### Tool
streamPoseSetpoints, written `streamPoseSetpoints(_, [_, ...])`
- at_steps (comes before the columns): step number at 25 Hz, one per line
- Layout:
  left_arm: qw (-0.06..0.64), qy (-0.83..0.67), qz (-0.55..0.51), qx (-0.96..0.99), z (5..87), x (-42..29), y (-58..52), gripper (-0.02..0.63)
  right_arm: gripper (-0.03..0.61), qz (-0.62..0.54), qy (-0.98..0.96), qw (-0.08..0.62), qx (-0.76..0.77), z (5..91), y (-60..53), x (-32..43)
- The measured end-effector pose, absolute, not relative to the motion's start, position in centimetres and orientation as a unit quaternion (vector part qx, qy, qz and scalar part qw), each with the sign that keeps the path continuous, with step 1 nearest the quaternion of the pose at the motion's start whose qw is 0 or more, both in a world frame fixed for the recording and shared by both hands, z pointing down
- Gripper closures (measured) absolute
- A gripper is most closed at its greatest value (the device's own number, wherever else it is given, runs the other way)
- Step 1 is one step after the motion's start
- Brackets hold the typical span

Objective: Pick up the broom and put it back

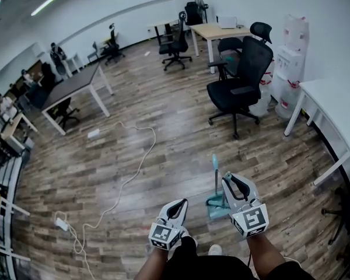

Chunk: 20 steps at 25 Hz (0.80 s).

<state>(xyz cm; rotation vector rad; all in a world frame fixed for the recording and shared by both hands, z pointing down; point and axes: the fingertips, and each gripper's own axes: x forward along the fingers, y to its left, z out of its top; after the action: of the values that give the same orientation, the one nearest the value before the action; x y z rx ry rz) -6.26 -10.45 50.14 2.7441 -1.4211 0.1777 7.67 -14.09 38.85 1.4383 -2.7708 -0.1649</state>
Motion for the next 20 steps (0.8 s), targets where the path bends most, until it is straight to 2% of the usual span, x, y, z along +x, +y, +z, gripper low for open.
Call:
streamPoseSetpoints(7, [0.002, -0.470, 0.033, 0.882, 47.4, -6.7, -10.0, 0.594, 0.495, -0.077, -0.886, -0.021, 0.458, 34.6, -13.6, 7.3])
streamPoseSetpoints(20, [0.027, -0.512, 0.043, 0.857, 47.8, -9.1, -10.7, 0.594, 0.494, -0.090, -0.883, -0.042, 0.459, 32.4, -13.4, 7.0])
